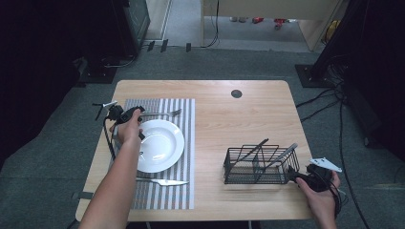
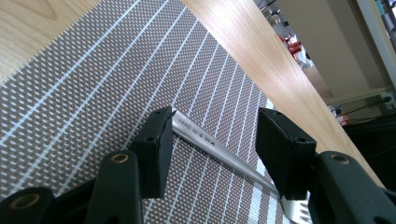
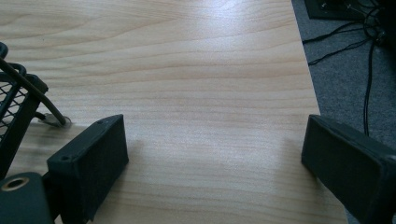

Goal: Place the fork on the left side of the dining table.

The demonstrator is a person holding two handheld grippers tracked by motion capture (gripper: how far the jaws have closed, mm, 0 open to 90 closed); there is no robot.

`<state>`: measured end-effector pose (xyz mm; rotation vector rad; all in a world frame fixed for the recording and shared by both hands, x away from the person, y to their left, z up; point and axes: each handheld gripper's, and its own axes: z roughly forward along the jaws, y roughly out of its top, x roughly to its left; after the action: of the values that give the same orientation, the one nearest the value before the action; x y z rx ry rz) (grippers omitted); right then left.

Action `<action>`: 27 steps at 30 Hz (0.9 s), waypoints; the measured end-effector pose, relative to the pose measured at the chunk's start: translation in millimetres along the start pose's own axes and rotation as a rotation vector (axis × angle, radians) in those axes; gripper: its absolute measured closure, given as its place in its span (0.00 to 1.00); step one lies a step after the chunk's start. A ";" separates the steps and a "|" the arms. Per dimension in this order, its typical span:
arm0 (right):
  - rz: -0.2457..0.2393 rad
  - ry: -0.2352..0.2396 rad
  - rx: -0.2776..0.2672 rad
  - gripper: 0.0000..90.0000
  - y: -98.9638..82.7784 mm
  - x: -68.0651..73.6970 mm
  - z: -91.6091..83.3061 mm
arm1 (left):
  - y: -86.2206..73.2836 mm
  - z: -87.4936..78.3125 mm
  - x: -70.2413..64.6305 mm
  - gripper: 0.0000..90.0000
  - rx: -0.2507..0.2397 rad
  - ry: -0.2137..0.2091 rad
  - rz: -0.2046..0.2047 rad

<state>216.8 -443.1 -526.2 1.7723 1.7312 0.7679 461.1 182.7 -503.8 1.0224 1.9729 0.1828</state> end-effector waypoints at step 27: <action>0.000 0.000 0.000 0.07 0.0 0.0 0.0 | -2.5 -41.1 -13.8 0.33 -0.006 0.036 0.511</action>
<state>216.8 -443.1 -526.2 1.7721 1.7313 0.7676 432.1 181.2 -471.5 1.5122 1.7047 0.4873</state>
